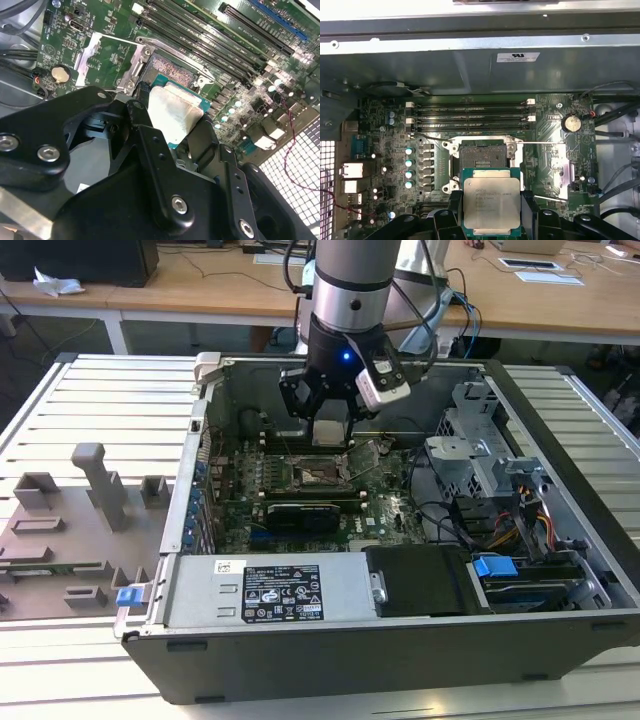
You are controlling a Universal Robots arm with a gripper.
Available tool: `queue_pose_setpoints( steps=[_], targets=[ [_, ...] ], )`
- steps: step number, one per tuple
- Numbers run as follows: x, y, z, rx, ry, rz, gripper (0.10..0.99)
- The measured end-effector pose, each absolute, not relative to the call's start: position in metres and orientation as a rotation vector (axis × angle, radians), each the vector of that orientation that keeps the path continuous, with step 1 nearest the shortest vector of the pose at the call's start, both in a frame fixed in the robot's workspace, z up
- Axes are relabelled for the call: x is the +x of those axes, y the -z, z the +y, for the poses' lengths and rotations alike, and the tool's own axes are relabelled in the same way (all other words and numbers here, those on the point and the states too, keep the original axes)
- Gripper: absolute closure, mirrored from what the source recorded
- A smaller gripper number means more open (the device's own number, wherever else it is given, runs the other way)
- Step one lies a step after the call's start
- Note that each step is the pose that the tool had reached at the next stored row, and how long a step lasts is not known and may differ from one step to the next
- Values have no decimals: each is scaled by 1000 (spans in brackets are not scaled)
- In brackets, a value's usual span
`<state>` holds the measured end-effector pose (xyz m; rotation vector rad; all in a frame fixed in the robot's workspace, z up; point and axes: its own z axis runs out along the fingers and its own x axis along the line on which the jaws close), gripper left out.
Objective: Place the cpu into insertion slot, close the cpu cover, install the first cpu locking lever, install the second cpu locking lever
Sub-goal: 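Place the cpu into insertion slot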
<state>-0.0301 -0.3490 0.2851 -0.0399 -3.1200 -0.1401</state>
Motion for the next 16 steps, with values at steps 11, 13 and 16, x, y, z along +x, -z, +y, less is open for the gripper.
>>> queue_pose_setpoints(
  steps=[11,13,16],
  targets=[
    [-30,-277,-349,-40,140,-3120,541],
    [-30,-275,-349,-40,140,-3120,541],
    [-30,-272,-349,-40,140,-3120,541]
  ],
)
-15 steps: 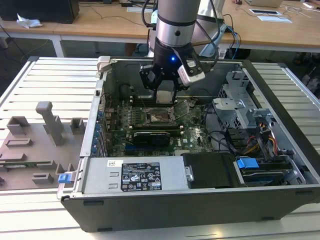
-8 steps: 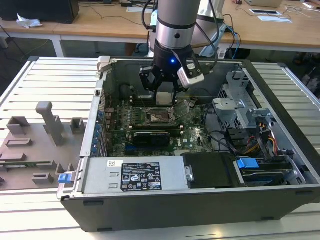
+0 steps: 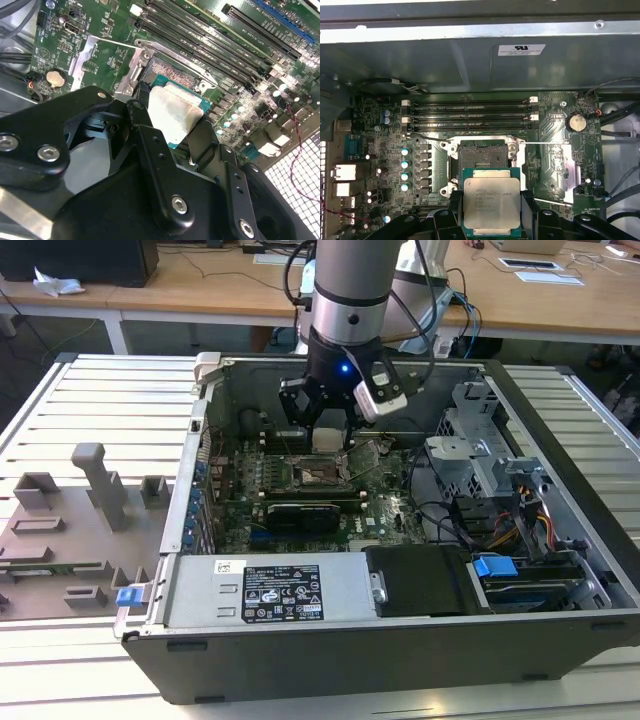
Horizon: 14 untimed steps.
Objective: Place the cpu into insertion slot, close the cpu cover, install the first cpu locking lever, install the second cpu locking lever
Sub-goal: 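Place the cpu into insertion slot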
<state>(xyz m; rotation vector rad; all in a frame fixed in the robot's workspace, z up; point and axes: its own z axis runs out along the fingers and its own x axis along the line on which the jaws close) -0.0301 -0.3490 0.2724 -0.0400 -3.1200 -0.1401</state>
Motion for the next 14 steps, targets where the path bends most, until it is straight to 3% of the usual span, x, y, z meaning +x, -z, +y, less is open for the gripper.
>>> queue_pose_setpoints(
  steps=[14],
  targets=[
    [-30,-262,-349,-40,140,-3120,541]
  ],
)
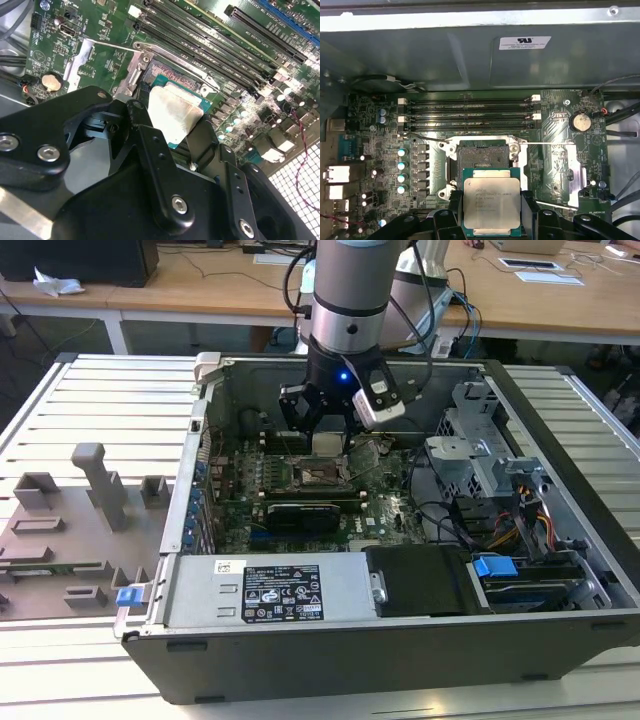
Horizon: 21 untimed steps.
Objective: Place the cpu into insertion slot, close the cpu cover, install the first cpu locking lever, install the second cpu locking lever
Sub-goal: 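Place the cpu into insertion slot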
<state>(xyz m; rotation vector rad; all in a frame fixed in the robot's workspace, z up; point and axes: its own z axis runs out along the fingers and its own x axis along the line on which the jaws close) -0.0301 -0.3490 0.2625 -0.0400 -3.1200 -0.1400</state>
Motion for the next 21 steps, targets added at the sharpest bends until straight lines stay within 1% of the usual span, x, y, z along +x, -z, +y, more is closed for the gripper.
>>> queue_pose_setpoints(
  steps=[18,21],
  targets=[
    [-30,-250,-349,-40,139,-3120,541],
    [-29,-250,-345,-40,109,-3121,541]
  ],
)
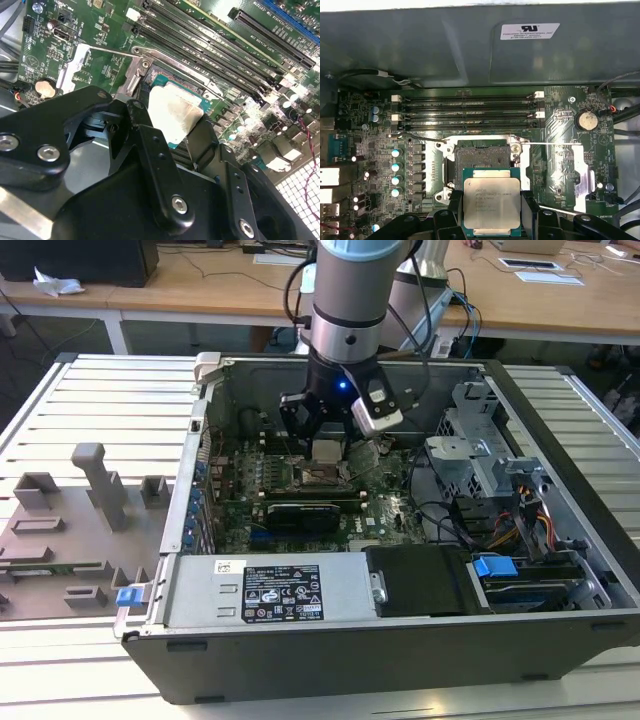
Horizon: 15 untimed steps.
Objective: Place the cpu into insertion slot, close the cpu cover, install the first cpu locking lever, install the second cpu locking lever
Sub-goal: 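Place the cpu into insertion slot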
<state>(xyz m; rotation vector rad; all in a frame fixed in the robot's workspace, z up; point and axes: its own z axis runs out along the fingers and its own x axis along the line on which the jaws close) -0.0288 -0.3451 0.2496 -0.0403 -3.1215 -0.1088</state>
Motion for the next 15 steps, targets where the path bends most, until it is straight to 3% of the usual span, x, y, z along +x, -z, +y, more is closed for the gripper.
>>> queue_pose_setpoints(
  steps=[5,15],
  targets=[
    [-24,-248,-335,-39,66,-3123,541],
    [-24,-248,-334,-89,65,-3123,541]
  ],
)
